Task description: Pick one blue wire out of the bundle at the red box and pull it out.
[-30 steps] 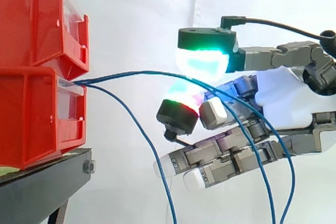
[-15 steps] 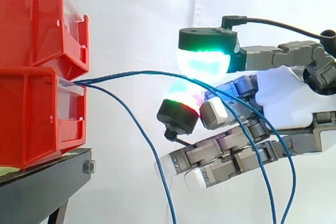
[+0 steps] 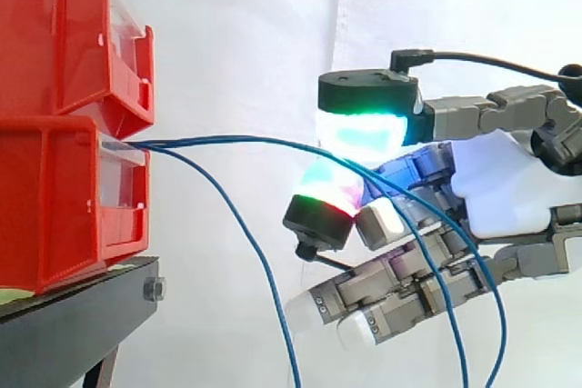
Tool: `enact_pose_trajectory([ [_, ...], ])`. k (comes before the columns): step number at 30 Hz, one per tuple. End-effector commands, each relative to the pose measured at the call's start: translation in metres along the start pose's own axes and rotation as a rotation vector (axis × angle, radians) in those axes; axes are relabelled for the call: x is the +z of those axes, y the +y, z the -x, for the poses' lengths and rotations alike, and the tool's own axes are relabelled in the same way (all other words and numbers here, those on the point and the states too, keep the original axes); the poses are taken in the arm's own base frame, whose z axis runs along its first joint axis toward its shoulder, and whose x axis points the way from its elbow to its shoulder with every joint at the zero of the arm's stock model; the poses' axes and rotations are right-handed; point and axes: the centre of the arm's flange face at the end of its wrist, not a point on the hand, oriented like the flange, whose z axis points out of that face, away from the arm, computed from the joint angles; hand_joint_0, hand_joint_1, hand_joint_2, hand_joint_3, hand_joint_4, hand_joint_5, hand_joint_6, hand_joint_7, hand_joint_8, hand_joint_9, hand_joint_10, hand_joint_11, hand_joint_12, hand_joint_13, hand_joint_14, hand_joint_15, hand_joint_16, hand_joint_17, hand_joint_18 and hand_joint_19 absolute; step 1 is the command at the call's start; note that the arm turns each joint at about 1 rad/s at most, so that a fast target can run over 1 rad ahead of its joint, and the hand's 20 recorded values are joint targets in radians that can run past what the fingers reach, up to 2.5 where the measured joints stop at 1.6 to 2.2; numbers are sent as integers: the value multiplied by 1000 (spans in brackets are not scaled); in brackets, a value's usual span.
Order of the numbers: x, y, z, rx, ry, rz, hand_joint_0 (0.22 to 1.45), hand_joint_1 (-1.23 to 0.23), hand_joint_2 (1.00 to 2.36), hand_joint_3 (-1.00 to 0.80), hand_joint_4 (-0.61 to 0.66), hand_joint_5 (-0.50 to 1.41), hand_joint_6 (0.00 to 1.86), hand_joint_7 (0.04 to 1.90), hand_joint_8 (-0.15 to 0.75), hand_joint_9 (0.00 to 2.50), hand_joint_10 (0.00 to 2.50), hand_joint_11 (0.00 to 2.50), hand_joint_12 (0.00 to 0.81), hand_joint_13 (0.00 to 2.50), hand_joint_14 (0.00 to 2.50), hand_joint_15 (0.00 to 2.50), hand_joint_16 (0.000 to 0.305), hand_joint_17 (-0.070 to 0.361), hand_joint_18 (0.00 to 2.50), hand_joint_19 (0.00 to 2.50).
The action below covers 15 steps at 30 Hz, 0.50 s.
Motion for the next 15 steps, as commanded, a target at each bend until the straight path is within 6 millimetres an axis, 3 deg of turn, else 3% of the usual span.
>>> enact_pose_trajectory([
  [1,-3,1,3,-16,-5,-14,577,-744,1019,-59,61,-34,629,1420,258,1011,22,643,388,437,7,169,61,137,397,367],
  [15,-15,26,8,-98,-12,-20,574,-745,1019,-63,50,-35,624,1434,254,907,20,549,389,341,5,125,61,137,311,343],
])
